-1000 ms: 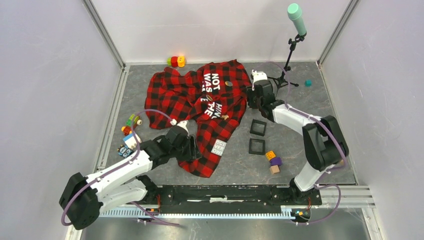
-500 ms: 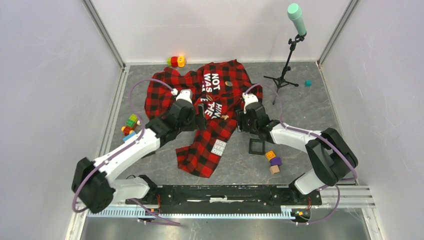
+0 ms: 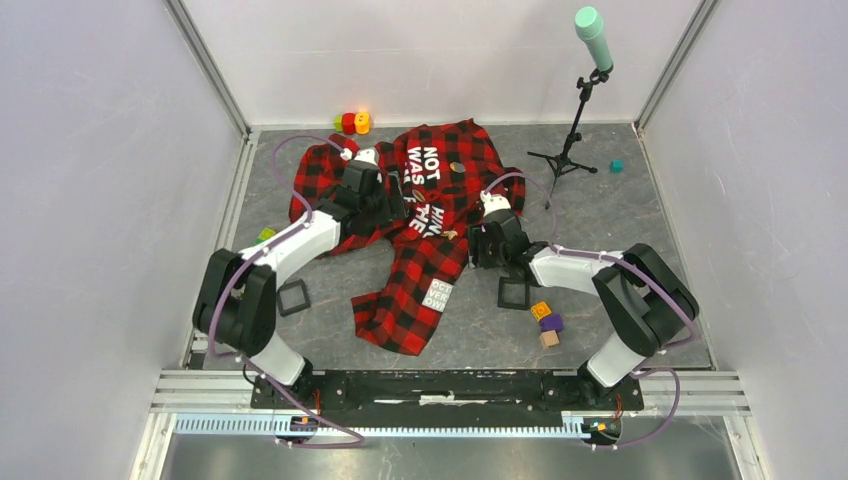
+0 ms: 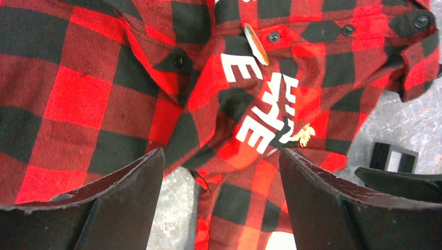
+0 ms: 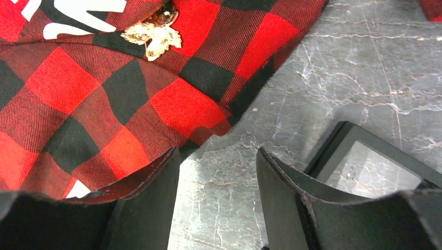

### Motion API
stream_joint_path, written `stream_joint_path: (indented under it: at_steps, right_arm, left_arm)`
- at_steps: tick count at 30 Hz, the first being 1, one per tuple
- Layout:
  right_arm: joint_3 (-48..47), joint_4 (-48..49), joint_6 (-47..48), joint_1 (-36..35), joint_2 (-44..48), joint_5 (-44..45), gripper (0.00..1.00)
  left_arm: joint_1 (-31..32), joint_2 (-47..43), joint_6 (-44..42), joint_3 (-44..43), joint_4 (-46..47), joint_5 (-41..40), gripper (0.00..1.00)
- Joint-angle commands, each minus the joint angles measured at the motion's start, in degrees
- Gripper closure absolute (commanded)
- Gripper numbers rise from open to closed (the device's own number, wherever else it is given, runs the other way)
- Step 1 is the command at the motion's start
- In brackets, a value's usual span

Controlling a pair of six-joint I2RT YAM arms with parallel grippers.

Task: Remove the brooch from the garment
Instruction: Flatten out the clothes at the center of the board.

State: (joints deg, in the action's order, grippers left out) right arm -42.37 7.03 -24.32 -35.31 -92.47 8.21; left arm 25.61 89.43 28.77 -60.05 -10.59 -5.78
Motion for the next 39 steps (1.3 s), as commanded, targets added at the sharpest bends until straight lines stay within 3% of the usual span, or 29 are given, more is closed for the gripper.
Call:
stream_joint_path:
  at_steps: [1, 5, 11, 13, 15, 16, 20, 22, 39]
  right_arm:
    - [-3.7, 2.8, -1.2, -0.8, -2.3, 0.9, 0.39]
    - [-5.6, 2.4, -0.3, -2.3, -4.6, 2.4, 0.42]
    - [-6.4, 1.4, 0.0, -2.9, -6.3, 2.8, 0.63]
    - [-6.2, 1.6, 0.3, -3.0, -6.0, 3.0, 0.75]
    - [-6.2, 1.3, 0.7, -2.9, -5.7, 3.6, 0.97]
    - [-6.3, 0.7, 0.9, -2.9, -5.3, 4.2, 1.00]
    - [-5.4, -1.4, 2.1, -2.9, -2.4, 6.1, 1.00]
    - [-4.2, -2.0, 3.2, -2.5, -0.1, 6.3, 1.00]
    - [7.0, -10.3, 8.4, 5.9, 17.1, -1.3, 1.00]
  left_arm:
    - [-2.9, 5.4, -2.5, -4.2, 3.6, 6.9, 0.17]
    - [-3.4, 10.5, -3.8, -7.4, 2.3, 8.8, 0.23]
    - [-5.4, 14.7, -2.7, -7.5, 4.2, 8.9, 0.28]
    - [-7.4, 16.7, -1.1, -7.1, 6.4, 12.0, 0.32]
    - [-9.0, 17.9, -0.2, -6.8, 8.0, 14.9, 0.43]
    - [-9.5, 18.1, -0.1, -6.3, 9.1, 15.8, 0.50]
    - [-10.0, 17.5, -1.3, -5.8, 9.6, 16.4, 0.88]
    - [-10.5, 16.2, -1.3, -5.1, 9.4, 15.6, 0.97]
    - [-12.4, -6.2, 1.6, 9.0, 5.9, 3.7, 0.98]
